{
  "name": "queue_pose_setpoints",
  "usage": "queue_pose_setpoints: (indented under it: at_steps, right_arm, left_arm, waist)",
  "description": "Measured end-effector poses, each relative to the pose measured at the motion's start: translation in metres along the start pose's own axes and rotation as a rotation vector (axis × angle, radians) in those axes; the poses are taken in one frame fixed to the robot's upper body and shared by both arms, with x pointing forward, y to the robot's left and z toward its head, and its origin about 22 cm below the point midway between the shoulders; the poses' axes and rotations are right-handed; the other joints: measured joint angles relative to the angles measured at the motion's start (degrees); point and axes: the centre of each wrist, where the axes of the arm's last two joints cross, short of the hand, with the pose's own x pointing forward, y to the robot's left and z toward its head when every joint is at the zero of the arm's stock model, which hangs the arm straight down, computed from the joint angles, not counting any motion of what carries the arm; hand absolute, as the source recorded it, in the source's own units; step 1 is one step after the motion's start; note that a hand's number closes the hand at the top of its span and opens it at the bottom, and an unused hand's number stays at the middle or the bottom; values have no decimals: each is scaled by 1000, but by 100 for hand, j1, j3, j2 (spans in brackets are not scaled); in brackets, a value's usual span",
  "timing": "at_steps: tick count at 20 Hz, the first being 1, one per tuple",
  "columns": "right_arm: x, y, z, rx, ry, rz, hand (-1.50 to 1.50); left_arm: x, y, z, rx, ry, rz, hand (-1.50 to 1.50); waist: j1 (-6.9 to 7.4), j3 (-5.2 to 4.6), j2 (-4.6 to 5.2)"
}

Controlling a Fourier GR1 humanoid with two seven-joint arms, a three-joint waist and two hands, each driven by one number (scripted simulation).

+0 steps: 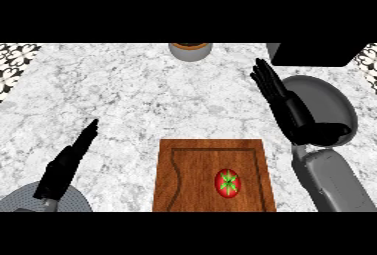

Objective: Pick the tomato from the cutting board and place it in the pan

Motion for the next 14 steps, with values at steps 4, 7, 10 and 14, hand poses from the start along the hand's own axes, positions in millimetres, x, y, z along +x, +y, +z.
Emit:
queue_pose_setpoints:
  at_steps: [4, 7, 10, 14]
  right_arm:
    - [19, 15, -17, 168, -68, -95, 150]
    - [32, 18, -28, 338, -96, -100, 150]
    - [32, -12, -14, 363, -118, 31, 150]
    - [31, -57, 18, 401, -149, 169, -150]
  left_arm:
    - [26, 6, -12, 73, -63, 69, 0]
    - [45, 7, -24, 138, -100, 175, 0]
    - [58, 14, -30, 179, -100, 245, 0]
    - [66, 21, -32, 209, -98, 299, 0]
  waist:
    - [-11, 35, 131]
    - [11, 20, 181]
    - [-88, 32, 196]
    - [-163, 35, 201]
